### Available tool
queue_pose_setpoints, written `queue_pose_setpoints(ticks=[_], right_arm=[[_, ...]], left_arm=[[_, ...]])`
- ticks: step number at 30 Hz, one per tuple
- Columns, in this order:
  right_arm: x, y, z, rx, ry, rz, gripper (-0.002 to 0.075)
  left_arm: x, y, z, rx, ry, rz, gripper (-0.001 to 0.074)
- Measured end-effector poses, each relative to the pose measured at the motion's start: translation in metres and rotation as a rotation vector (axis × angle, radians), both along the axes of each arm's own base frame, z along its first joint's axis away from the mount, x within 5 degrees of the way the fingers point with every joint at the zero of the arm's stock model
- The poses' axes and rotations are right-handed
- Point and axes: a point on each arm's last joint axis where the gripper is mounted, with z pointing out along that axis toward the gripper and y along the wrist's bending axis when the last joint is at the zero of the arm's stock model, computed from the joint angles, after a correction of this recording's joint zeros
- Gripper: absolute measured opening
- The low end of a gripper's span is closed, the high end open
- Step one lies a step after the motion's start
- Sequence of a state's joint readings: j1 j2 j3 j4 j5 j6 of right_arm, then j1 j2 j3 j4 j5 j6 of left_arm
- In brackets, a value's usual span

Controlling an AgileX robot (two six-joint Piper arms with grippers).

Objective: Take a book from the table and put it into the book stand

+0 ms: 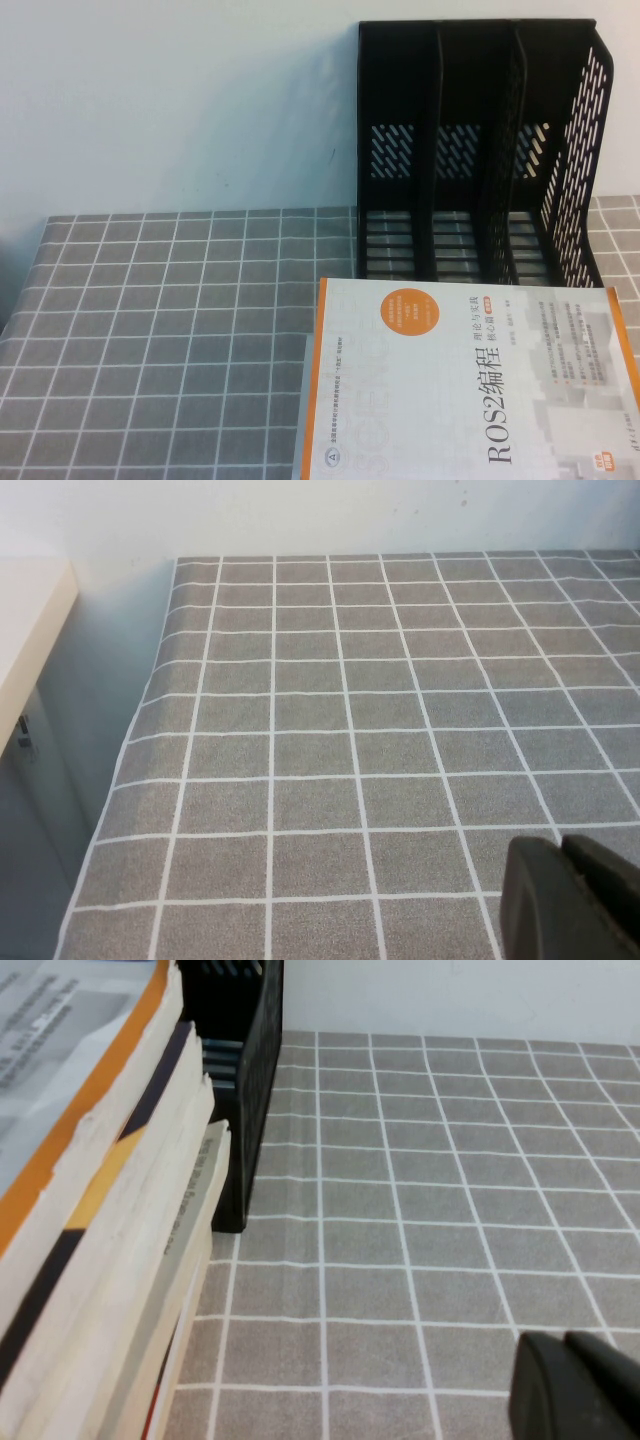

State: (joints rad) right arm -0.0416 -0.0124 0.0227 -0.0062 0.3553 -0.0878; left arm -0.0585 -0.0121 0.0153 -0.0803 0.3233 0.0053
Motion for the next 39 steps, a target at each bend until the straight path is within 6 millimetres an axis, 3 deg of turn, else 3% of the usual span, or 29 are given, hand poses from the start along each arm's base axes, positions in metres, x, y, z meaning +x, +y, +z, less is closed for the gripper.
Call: queue_pose_setpoints(ticks=[17,23,31,39], right_arm=[[0.0,0.0,0.0,-0.002,-0.005,0.0,-0.0003],[0.003,0.0,0.008,-0.008,-0.109,-0.001,-0.0003],[0.005,0.0,0.025,-0.016,-0.294,-0.002,-0.0003],[0.006,0.0,0.029,-0.018,-0.341,-0.002,-0.0003]], left_arm=[[0.0,0.0,0.001,-0.001,-0.011,0.001,-0.0003],[0.002,0.0,0.004,-0.004,-0.06,0.005,-0.0003],[0.004,0.002,0.027,-0.02,-0.316,0.022,-0.0003],[-0.001,0.004,0.051,-0.036,-0.587,0.041,-0.0003]])
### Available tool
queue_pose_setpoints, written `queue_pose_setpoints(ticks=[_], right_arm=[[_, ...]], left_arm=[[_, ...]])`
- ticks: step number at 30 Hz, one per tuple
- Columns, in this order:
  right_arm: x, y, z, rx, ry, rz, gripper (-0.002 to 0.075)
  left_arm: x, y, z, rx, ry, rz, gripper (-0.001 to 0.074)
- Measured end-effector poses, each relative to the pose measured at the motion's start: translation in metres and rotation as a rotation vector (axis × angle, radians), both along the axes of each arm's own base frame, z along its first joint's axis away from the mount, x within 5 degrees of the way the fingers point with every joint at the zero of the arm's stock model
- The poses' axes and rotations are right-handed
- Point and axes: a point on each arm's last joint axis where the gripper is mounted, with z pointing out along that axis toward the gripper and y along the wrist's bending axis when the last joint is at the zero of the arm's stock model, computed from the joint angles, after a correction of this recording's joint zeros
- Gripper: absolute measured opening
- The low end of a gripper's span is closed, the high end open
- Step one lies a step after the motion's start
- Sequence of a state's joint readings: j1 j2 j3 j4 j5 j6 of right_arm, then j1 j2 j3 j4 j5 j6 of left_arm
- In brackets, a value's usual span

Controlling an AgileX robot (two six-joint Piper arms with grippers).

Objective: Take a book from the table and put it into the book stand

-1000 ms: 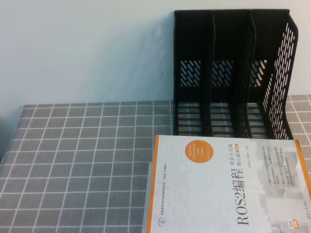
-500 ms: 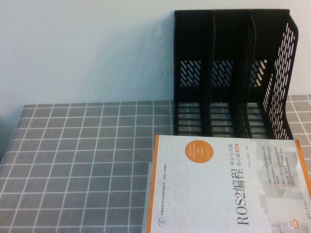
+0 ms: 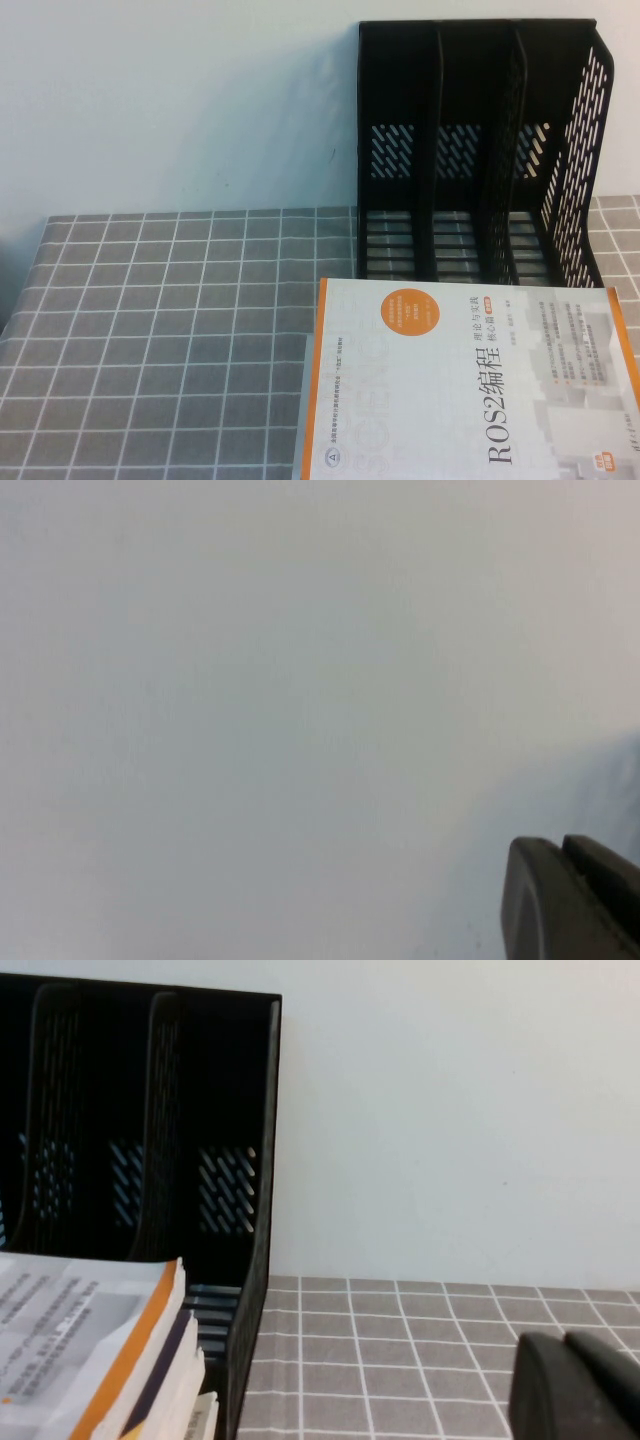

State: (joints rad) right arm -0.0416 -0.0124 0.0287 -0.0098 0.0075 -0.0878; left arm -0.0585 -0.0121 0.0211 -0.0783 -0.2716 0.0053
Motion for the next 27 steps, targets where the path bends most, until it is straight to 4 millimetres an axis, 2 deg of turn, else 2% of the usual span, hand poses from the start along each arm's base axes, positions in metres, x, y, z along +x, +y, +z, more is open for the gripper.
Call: queue_pose_setpoints(ticks=[7,17,22,24,27], right_arm=[[0.0,0.0,0.0,0.0,0.0,0.0,-0.0003],[0.0,0.0,0.0,0.0,0.0,0.0,-0.0003],[0.0,0.0,0.0,0.01,0.003,0.0,-0.0003],[0.0,0.0,-0.003,0.075,0.035,0.002,-0.0003],[-0.002,0.002,-0.017,0.159,0.181,0.003,-0.0003]], left_arm=[[0.0,0.0,0.0,0.003,-0.005,0.001,-0.0003],[0.004,-0.002,-0.029,0.024,0.322,-0.021,-0.0003],[0.004,-0.003,-0.039,0.031,0.433,-0.028,-0.0003],[0.003,-0.003,-0.042,0.034,0.468,-0.03,-0.0003],[0.003,-0.003,-0.045,0.036,0.502,-0.033,-0.0003]])
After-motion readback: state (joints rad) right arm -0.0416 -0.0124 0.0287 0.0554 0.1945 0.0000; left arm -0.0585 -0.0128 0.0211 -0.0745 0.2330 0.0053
